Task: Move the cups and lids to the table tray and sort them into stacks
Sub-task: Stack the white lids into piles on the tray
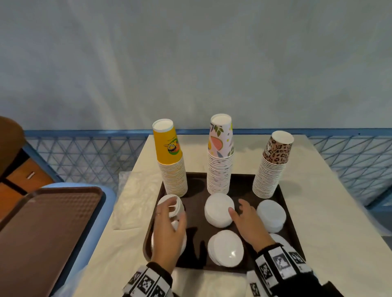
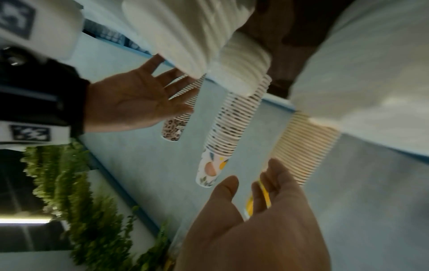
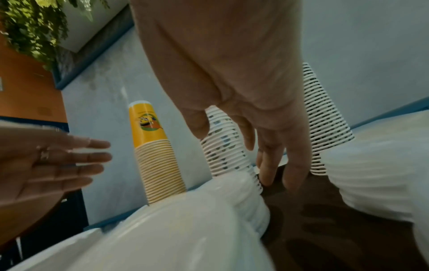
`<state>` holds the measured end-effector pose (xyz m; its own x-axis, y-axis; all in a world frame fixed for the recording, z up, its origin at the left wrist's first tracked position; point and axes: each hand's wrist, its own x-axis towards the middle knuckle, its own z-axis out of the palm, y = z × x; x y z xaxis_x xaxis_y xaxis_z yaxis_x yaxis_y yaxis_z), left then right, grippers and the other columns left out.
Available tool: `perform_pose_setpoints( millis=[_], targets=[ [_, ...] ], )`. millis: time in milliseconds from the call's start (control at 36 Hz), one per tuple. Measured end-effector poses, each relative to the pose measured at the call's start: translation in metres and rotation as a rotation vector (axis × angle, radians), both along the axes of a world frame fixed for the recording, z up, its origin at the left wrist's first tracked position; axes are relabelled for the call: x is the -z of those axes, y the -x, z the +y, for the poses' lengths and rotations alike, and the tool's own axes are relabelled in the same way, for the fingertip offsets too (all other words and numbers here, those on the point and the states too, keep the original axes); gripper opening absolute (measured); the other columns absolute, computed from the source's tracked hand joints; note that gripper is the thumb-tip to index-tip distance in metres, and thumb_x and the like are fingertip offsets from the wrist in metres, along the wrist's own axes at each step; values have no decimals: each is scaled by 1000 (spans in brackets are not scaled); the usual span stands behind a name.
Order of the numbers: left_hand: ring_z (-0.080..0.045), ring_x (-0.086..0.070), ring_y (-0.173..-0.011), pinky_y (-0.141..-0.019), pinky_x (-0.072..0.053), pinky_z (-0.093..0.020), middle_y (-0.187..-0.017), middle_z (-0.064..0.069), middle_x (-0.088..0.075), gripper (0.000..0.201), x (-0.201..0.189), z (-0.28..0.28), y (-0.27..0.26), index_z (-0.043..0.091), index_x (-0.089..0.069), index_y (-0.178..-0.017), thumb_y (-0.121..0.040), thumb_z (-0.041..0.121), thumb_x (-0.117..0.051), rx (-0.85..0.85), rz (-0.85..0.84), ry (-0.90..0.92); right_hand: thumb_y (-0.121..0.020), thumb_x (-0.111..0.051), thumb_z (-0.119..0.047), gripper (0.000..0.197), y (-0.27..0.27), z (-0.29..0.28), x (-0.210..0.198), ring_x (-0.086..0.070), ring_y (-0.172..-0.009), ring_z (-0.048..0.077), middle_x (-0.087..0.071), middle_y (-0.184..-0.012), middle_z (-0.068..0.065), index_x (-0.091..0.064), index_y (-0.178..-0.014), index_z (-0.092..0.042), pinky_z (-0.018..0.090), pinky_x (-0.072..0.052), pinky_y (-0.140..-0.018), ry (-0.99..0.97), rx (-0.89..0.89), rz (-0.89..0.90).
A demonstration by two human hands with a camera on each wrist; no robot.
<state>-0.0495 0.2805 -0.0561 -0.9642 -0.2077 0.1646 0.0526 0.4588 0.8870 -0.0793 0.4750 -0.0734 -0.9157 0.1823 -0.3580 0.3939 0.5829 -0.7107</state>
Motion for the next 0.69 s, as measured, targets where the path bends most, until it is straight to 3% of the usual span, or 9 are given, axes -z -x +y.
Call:
perform_pose_setpoints(
  millis=[111,222,278,389,444,556,694],
  targets=[
    [-14,-46,-127,-101,-38,-25,-139,3,-44,51,-4,35,29,20,-37,-139,-91,25,-55,177,-238,58,-97,-41,-37,58,28,11,5,-40,-134,28,-39,-146,15,-24,-145,-10,38,-31,-111,-21,-53,-106],
    [-23,-33,-139,-113,-29,-36,-152,-8,-31,70,17,58,59,12,-20,-147,-91,38,-53,247,-583,113,-97,-41,-36,59,41,14,13,-42,-132,30,-42,-144,15,-24,-145,-7,38,-36,-109,-30,-107,-196],
    [-27,-34,-138,-111,-28,-37,-151,-12,-32,71,24,64,66,8,-18,-147,-92,39,-51,258,-687,130,-96,-42,-36,59,45,15,18,-45,-128,30,-44,-143,15,-24,-145,-8,43,-42,-104,-17,-110,-223],
    [-27,-47,-127,-103,-36,-32,-140,-13,-46,62,33,73,72,5,-27,-141,-94,38,-48,294,-667,278,-95,-45,-33,55,47,18,25,-51,-119,28,-44,-140,11,-29,-144,-13,37,-56,-83,58,-69,-240],
    [-26,-49,-125,-101,-37,-31,-137,-11,-49,55,33,77,73,7,-33,-138,-94,37,-47,302,-644,285,-95,-45,-32,49,47,20,27,-53,-113,26,-48,-136,9,-36,-139,-14,35,-58,-80,96,-45,-233],
    [-26,-49,-124,-103,-38,-34,-134,-11,-52,52,31,80,74,8,-39,-135,-92,35,-51,268,-618,187,-95,-45,-29,43,45,23,24,-52,-110,23,-49,-134,7,-42,-136,-15,35,-57,-79,170,3,-223],
    [-24,-53,-116,-102,-44,-45,-123,-8,-58,60,23,75,70,13,-46,-126,-79,45,-64,207,-549,-81,-96,-45,-26,40,45,17,-5,-55,-113,28,-51,-131,12,-45,-135,-15,27,-56,-61,272,23,-103]
  ],
)
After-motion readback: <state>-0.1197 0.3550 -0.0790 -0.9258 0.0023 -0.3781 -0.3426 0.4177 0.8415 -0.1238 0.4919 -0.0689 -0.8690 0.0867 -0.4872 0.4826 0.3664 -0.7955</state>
